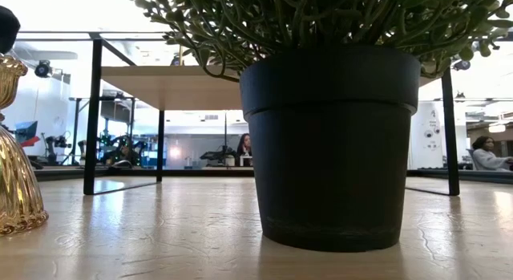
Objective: Pick & Place candle stick holders
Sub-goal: Put the left yellow vase on the shelf
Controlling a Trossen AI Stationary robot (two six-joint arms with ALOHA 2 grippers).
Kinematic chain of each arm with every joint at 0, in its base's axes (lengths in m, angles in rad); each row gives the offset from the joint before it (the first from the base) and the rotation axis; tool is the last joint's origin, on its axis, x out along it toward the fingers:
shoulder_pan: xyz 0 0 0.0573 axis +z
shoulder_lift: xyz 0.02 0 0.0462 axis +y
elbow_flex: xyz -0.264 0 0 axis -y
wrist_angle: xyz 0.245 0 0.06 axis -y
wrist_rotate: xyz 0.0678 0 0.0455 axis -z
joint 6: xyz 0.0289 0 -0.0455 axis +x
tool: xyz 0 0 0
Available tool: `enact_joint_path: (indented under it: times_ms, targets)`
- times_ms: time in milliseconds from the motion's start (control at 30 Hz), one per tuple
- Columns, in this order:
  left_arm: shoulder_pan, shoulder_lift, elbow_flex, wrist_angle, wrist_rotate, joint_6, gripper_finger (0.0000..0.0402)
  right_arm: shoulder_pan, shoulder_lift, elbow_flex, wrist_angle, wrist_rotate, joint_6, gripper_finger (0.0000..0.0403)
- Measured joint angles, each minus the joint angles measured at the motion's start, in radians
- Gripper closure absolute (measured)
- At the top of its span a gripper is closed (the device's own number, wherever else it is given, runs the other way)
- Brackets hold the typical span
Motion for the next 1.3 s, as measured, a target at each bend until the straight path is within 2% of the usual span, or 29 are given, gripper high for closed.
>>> enact_joint_path:
  times_ms: [267, 367, 600, 733, 900, 1067, 1300]
  targets:
    - [0.001, 0.078, 0.000, 0.102, -0.140, 0.022, 0.0236, 0.000, 0.000, -0.018, 0.009, 0.000, 0.000, 0.0177]
    - [0.008, 0.096, 0.000, 0.103, -0.156, 0.015, 0.0230, 0.000, 0.000, -0.021, 0.011, 0.000, 0.000, 0.0177]
    - [0.040, 0.120, 0.000, 0.112, -0.145, -0.036, 0.0172, 0.000, 0.000, -0.024, 0.013, 0.000, -0.003, 0.0177]
    - [0.056, 0.133, 0.000, 0.176, -0.121, -0.024, 0.0146, 0.000, 0.000, -0.026, 0.014, 0.001, -0.003, 0.0177]
    - [0.078, 0.159, 0.000, 0.205, -0.114, -0.017, 0.0145, 0.000, 0.000, -0.027, 0.015, 0.007, -0.003, 0.0177]
    - [0.114, 0.199, 0.000, 0.220, -0.053, -0.040, 0.0147, 0.000, 0.000, -0.027, 0.016, 0.014, -0.006, 0.0177]
    - [0.139, 0.247, 0.000, 0.349, 0.017, 0.022, 0.0149, 0.000, 0.000, -0.027, 0.016, 0.015, -0.011, 0.0177]
